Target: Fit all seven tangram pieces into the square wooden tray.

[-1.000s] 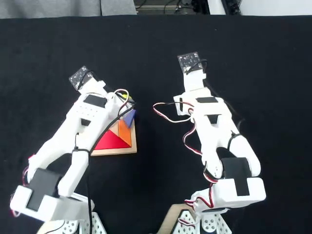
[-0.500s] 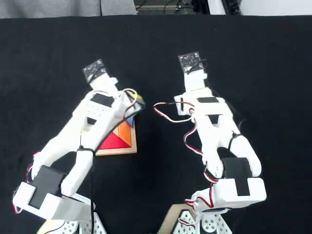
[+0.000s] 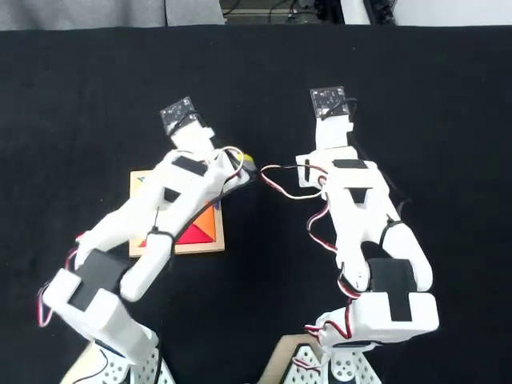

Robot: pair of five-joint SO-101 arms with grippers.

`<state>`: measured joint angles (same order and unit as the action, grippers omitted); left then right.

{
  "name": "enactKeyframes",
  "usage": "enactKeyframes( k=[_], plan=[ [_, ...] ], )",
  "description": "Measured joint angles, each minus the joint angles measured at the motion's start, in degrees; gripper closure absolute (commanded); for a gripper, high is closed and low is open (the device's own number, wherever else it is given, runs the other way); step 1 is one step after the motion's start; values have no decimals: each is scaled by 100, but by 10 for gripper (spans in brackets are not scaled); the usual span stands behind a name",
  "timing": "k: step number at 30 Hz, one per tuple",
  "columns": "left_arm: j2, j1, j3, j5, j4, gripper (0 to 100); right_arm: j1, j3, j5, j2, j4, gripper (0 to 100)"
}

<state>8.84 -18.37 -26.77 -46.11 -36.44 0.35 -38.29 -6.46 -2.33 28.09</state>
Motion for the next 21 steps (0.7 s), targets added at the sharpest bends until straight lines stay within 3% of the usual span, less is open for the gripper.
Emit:
enactKeyframes(
  k=[5,21],
  plan=[
    [105,-9,457,18,-484,719,9,185,0,0,0,987],
    [281,510,545,281,-598,718,9,193,0,0,0,987]
  ],
)
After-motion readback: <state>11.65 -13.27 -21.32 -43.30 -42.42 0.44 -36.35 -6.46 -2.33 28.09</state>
